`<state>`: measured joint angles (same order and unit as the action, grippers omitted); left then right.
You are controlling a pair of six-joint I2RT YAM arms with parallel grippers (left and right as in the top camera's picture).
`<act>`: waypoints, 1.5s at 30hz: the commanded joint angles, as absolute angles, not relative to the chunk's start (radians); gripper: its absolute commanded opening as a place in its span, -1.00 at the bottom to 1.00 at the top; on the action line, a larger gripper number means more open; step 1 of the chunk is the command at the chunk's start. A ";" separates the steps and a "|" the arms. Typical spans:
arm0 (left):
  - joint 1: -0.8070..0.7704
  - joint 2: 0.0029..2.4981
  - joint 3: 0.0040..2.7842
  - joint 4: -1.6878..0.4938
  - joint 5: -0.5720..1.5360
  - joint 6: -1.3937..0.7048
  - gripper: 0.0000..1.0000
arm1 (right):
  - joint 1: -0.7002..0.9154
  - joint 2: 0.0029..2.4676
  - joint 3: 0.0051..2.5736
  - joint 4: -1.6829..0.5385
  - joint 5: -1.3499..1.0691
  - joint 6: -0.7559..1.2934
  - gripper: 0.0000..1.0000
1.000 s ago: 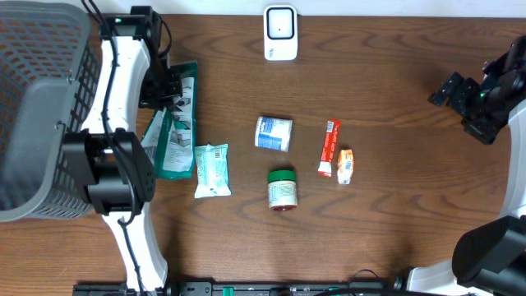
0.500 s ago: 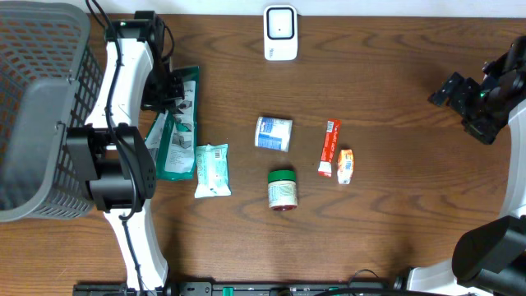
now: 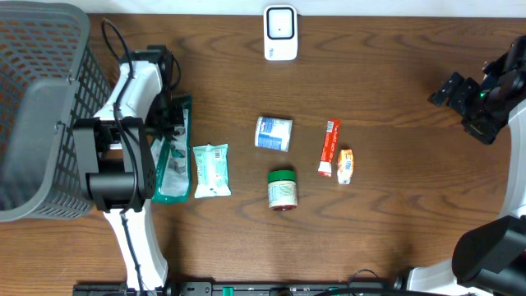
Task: Scan the item barcode
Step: 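Lift the gloves pack out and carry it toward the table centre, then lower the gloves pack beside the wipes pack and open the gripper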
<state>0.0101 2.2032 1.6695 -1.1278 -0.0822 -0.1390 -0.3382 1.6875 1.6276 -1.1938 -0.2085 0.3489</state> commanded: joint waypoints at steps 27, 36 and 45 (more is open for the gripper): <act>-0.167 2.059 1.472 -0.975 0.024 -0.271 -0.85 | -0.340 1.668 1.647 -1.197 -0.207 0.358 0.99; -0.167 2.024 1.470 -0.957 0.146 -0.261 -0.85 | -0.340 1.668 1.647 -1.197 -0.207 0.358 0.99; -0.158 1.940 1.470 -0.888 -0.049 -0.270 -0.56 | -0.340 1.668 1.647 -1.197 -0.207 0.358 0.99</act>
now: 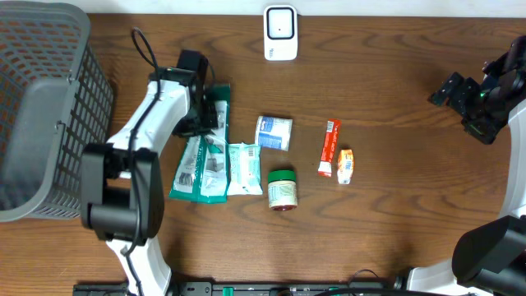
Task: Scan the item barcode
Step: 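Lower the gloves pack beside the wipes pack and open the gripper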
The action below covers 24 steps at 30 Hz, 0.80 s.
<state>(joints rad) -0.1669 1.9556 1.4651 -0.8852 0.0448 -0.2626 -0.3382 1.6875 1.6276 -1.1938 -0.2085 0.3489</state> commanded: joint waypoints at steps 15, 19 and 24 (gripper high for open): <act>-0.147 1.928 1.472 -0.971 -0.046 -0.233 -0.24 | -0.340 1.668 1.647 -1.197 -0.207 0.358 0.98; -0.147 1.913 1.472 -1.043 -0.041 -0.249 -0.86 | -0.340 1.668 1.647 -1.197 -0.207 0.358 0.98; -0.147 1.907 1.471 -1.088 0.023 -0.250 -0.86 | -0.340 1.668 1.647 -1.197 -0.207 0.358 0.97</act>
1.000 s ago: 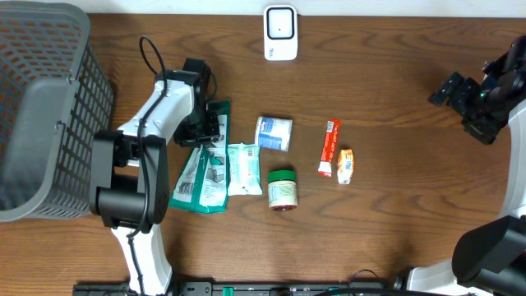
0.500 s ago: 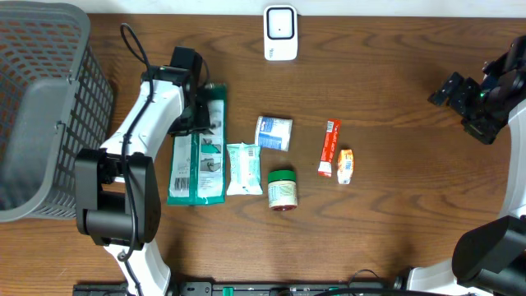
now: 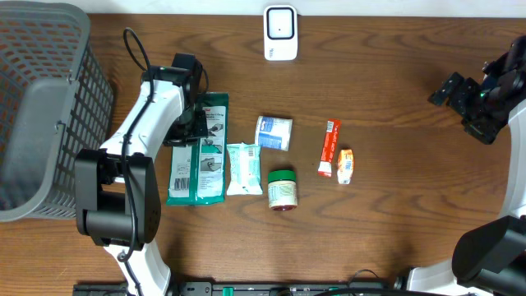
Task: Scan the item barcode
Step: 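Lower the gloves pack beside the wipes pack and open the gripper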
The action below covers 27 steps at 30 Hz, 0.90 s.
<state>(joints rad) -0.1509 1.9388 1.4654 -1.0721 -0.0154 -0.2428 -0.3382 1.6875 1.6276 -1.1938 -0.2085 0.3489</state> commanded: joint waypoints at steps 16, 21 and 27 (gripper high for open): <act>-0.146 1.623 1.471 -0.926 0.003 -0.290 -0.66 | -0.340 1.668 1.647 -1.197 -0.207 0.358 0.99; -0.146 1.568 1.471 -0.902 -0.042 -0.290 -0.22 | -0.340 1.668 1.647 -1.197 -0.207 0.358 0.99; -0.141 1.463 1.473 -0.883 -0.028 -0.290 0.41 | -0.340 1.668 1.647 -1.197 -0.207 0.358 0.99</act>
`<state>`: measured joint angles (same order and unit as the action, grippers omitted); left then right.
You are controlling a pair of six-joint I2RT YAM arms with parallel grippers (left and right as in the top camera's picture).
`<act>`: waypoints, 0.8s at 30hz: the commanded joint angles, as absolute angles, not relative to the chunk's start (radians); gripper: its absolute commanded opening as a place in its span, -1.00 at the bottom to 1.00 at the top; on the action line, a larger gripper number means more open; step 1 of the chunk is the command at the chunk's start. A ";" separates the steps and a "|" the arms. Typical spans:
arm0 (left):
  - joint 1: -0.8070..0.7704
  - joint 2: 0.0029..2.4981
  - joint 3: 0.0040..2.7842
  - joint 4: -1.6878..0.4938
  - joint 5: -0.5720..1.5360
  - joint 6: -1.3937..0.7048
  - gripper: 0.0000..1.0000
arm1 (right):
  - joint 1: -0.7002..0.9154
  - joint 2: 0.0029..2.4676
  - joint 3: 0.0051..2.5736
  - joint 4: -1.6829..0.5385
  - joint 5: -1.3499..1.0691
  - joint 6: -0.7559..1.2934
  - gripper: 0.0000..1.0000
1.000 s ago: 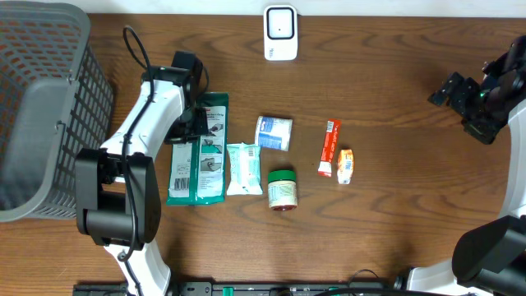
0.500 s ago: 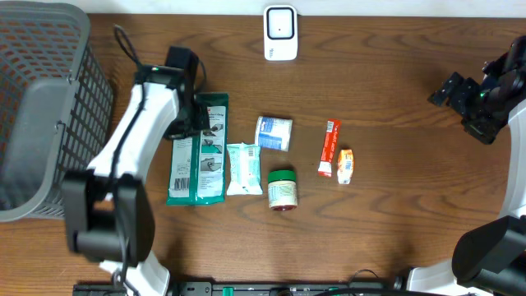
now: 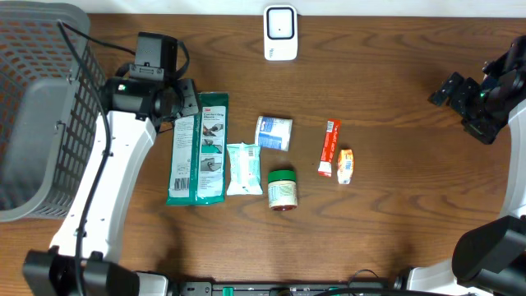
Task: Scan the item barcode
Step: 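Lower the gloves pack beside the wipes pack and open the gripper, then raise the left arm back toward the basket side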
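A flat green package [image 3: 198, 148] lies face up on the table, left of centre. My left gripper [image 3: 186, 97] hovers at its upper left corner, open and holding nothing. The white barcode scanner [image 3: 280, 33] stands at the table's far edge, centre. My right gripper [image 3: 450, 89] is parked far right, away from all items; its jaws are too dark to read.
A grey mesh basket [image 3: 41, 107] fills the left edge. Right of the package lie a wipes packet [image 3: 243, 168], a white and blue tub [image 3: 274, 132], a green-lidded jar [image 3: 283, 189], a red tube [image 3: 329, 148] and a small orange pack [image 3: 346, 165].
My left gripper has let go of the green package and now sits up and to the left of it. The package lies straighter on the table. The right arm is unchanged.
The green package first lay by the basket under my left gripper, partly hidden. Then it was further right, against the wipes packet, which had shifted right. After that it lay flatter with the gripper on its top end, and now it rests released.
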<state>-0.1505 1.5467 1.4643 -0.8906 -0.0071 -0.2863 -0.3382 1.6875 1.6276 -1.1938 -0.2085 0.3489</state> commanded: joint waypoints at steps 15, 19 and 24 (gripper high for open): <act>0.031 1.319 1.473 -0.887 -0.049 -0.290 0.68 | -0.340 1.668 1.647 -1.197 -0.207 0.358 0.99; 0.031 1.328 1.473 -0.912 -0.007 -0.291 0.69 | -0.340 1.668 1.647 -1.197 -0.207 0.358 0.99; 0.031 1.333 1.473 -0.927 -0.008 -0.290 0.70 | -0.340 1.668 1.647 -1.197 -0.207 0.358 0.98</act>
<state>0.0299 1.3239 1.4647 -0.9207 -0.0219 -0.2916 -0.3382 1.6875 1.6276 -1.1938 -0.2085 0.3489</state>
